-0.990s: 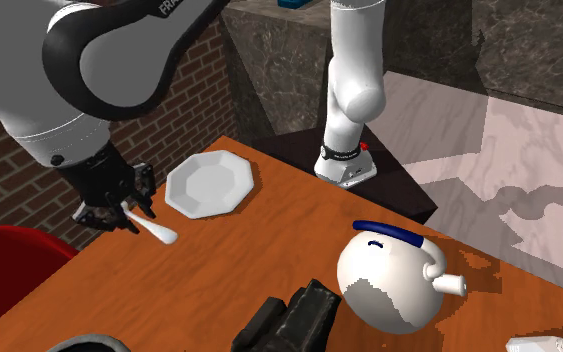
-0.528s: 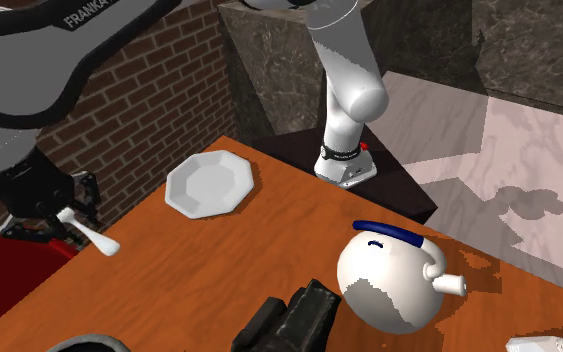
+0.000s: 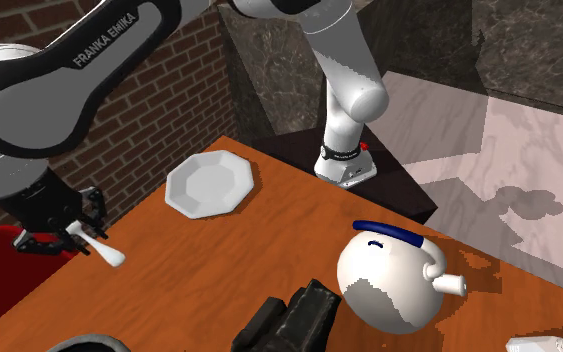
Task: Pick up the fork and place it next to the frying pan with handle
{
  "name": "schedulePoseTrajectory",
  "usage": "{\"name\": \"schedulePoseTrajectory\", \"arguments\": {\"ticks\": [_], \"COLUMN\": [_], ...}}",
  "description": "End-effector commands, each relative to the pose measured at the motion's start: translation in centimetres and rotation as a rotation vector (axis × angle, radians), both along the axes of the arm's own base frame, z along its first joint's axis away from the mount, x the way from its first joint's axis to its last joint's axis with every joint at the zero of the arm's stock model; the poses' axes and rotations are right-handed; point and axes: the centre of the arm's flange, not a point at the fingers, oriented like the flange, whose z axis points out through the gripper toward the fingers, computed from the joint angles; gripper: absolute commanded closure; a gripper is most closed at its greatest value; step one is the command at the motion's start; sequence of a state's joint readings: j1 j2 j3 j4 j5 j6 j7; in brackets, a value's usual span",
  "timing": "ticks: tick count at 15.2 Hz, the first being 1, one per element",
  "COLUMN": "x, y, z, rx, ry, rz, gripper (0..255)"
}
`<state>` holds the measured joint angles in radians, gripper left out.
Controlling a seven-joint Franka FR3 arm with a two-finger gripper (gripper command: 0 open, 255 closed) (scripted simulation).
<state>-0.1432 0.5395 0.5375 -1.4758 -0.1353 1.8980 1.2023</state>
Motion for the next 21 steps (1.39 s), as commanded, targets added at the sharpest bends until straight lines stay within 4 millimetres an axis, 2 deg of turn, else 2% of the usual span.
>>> {"name": "schedulePoseTrajectory", "arguments": {"ticks": [1, 13, 20, 21], "x": [0.0, 0.0, 0.0, 0.0], "y": [0.0, 0.0, 0.0, 0.0], "z": [-1.1, -7.2, -7.2, -7.2], "rx": [0.000, 0.000, 0.000, 0.000], "ry": [-0.001, -0.001, -0.001, -0.001], "rz": [0.000, 0.000, 0.000, 0.000], "gripper": [255, 255, 255, 0]}}
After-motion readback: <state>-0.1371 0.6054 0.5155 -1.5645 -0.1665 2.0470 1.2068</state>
